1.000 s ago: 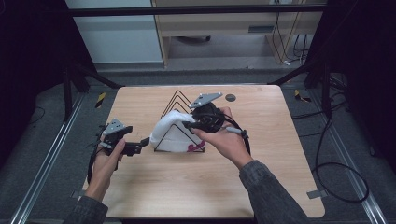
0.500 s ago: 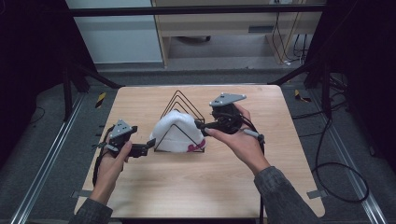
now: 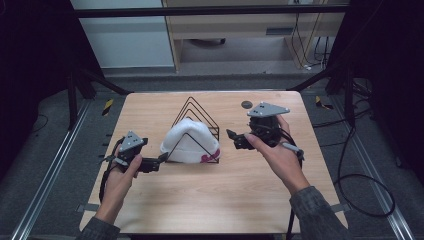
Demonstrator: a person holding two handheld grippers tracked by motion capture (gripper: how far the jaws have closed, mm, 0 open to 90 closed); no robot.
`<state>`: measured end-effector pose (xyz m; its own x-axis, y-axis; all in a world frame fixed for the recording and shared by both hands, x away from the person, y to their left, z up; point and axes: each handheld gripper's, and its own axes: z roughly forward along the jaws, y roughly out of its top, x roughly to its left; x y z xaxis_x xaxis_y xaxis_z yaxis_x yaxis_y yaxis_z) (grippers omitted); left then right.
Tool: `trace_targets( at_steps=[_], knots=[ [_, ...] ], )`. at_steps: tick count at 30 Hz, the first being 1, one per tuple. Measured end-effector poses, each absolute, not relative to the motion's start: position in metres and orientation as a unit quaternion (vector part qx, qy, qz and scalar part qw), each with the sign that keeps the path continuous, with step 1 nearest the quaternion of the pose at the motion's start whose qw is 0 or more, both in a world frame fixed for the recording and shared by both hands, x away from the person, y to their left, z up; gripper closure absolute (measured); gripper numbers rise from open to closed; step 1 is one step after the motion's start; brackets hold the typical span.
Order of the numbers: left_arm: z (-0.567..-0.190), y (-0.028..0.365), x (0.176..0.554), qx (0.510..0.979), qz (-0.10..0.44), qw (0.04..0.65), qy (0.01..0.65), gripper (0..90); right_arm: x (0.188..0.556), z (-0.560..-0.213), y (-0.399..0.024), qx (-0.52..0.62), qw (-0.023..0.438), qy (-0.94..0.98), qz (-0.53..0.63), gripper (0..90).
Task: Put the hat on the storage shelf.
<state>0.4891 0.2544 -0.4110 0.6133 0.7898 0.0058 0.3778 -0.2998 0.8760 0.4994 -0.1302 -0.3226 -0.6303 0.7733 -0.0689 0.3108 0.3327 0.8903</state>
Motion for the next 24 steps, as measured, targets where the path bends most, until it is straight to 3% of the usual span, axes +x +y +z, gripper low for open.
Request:
trace_targets(
  at_steps=[8, 24],
  knots=[
    [-0.410, 0.259, 0.488, 0.740, 0.235, 0.487, 0.401, 4.8, 0.492, -0.343, -0.170, 0.375, 0.267, 0.771, 0.439, 10.3],
    [-0.441, 0.269, 0.488, 0.787, 0.218, 0.426, 0.390, 4.5, 0.466, -0.416, -0.244, 0.446, 0.254, 0.754, 0.410, 10.9]
  ],
)
